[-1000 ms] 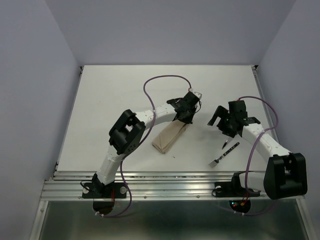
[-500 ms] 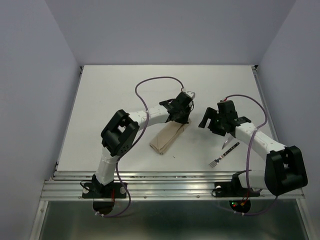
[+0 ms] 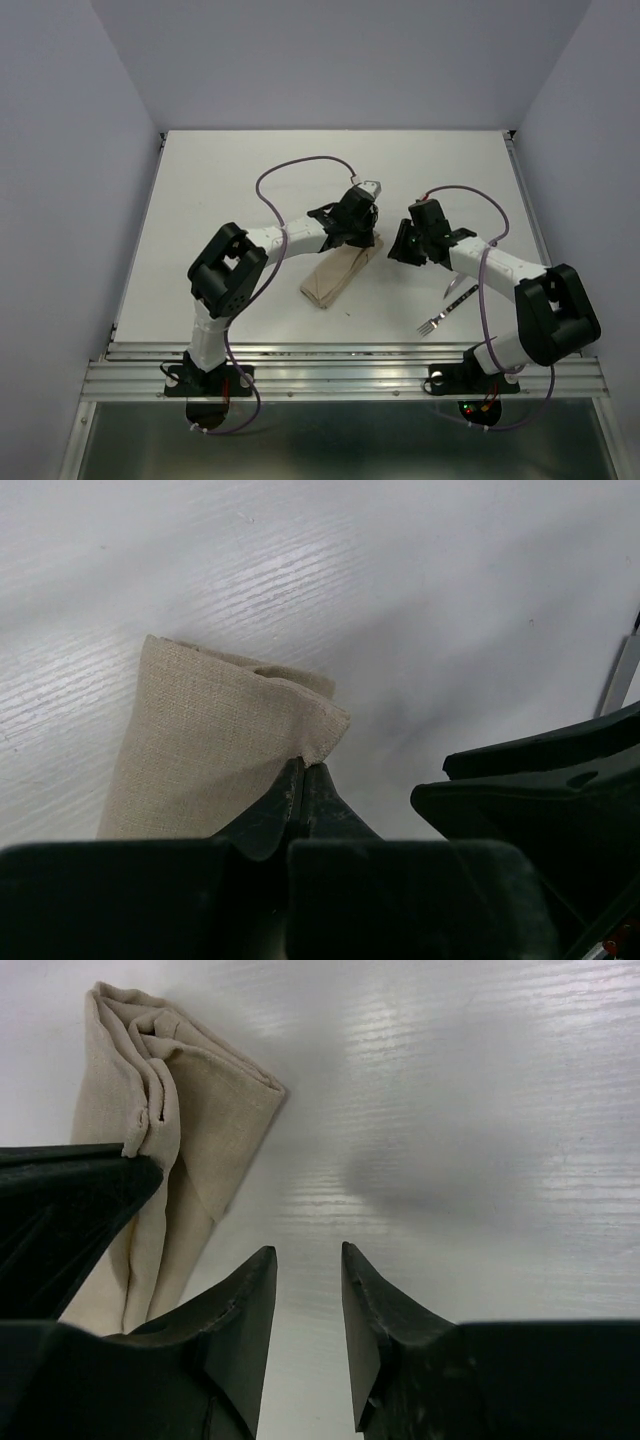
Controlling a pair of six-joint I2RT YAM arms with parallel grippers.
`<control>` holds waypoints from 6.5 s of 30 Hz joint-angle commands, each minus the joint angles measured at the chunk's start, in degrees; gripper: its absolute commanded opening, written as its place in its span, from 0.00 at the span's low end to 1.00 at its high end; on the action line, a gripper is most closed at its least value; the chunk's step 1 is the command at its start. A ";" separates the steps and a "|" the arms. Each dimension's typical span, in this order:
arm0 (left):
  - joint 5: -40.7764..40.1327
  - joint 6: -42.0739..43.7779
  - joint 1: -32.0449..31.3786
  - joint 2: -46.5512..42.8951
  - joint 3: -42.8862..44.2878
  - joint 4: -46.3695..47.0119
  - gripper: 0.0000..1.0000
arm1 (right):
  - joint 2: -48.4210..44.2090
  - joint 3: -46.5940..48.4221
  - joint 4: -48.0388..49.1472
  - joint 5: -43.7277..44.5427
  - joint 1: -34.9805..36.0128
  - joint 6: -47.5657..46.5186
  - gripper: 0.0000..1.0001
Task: Fold the napkin into a case and place the utensils inside
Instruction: Stuff the top corner of the smaller-rectangle-folded napkin into the folded napkin.
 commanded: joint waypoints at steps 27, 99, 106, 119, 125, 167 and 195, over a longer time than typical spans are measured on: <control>9.86 -0.39 5.05 -8.71 -9.17 13.05 0.00 | 15.45 15.08 3.90 5.26 6.75 -3.07 0.38; 19.71 2.60 5.49 2.54 -8.90 8.12 0.00 | 9.30 10.51 6.45 18.53 10.53 5.10 0.01; 19.53 2.16 5.49 4.38 -6.98 6.99 0.00 | 8.07 10.34 6.54 17.22 10.53 4.75 0.01; 19.36 2.68 5.23 7.02 -3.63 4.79 0.00 | 6.14 9.28 7.77 14.40 10.53 5.54 0.01; 19.62 2.69 4.53 6.50 -3.37 4.70 0.00 | 6.40 9.90 8.03 14.31 10.53 5.54 0.01; 17.60 2.33 4.52 -8.97 -8.91 2.15 0.16 | 7.90 9.02 8.03 15.54 10.53 5.63 0.01; 22.17 -0.30 9.00 -10.29 -11.45 7.95 0.00 | 7.02 8.93 7.95 15.63 10.53 5.81 0.01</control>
